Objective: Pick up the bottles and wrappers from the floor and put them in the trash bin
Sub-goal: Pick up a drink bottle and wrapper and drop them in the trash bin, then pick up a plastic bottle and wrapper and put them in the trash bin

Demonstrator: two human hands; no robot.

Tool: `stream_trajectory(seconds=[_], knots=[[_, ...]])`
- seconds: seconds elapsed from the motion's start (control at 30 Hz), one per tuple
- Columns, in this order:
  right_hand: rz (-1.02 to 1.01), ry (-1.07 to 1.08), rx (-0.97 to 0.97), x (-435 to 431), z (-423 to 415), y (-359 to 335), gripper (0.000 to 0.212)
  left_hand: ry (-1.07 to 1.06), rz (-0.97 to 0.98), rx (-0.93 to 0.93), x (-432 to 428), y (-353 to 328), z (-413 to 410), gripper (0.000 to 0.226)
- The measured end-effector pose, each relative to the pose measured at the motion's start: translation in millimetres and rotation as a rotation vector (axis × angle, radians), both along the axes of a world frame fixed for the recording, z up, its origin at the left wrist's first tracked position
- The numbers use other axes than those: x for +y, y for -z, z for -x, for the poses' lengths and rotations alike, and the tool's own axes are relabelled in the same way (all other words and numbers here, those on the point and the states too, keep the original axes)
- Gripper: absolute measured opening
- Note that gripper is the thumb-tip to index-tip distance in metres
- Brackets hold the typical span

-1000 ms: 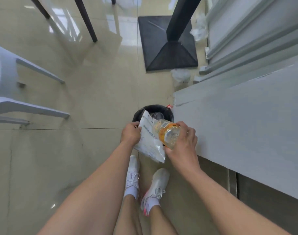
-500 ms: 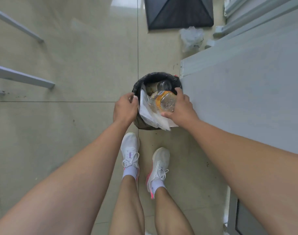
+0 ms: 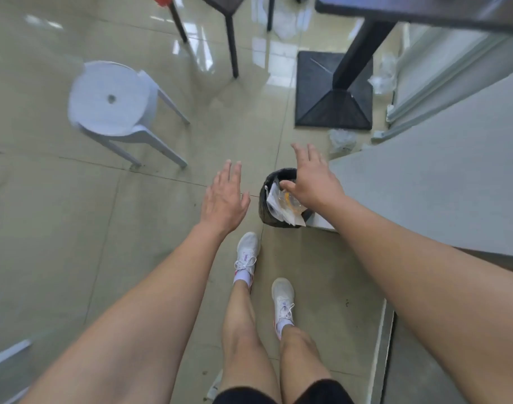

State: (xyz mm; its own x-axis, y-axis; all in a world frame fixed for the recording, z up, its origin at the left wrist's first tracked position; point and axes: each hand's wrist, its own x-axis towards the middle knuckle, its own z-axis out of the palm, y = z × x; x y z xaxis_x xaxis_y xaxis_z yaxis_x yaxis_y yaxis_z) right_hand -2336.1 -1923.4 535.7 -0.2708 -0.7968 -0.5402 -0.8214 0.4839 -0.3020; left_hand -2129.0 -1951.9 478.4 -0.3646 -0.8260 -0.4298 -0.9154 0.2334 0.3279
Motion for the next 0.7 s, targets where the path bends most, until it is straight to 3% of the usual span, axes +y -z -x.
stream_trajectory(seconds=[0.27, 0.5, 0.7], knots=[[0.016, -0.221, 0.039, 70, -49, -144, 0.087, -0.125, 0.119, -0.114, 122, -159, -80, 0.076], [0.009, -0.523, 0.082, 111, -106, -169, 0.084, -0.477, 0.088, -0.240, 232, -202, -186, 0.079], [0.055, -0.799, 0.052, 119, -212, -191, 0.085, -0.704, 0.130, -0.289, 291, -236, -258, 0.080]])
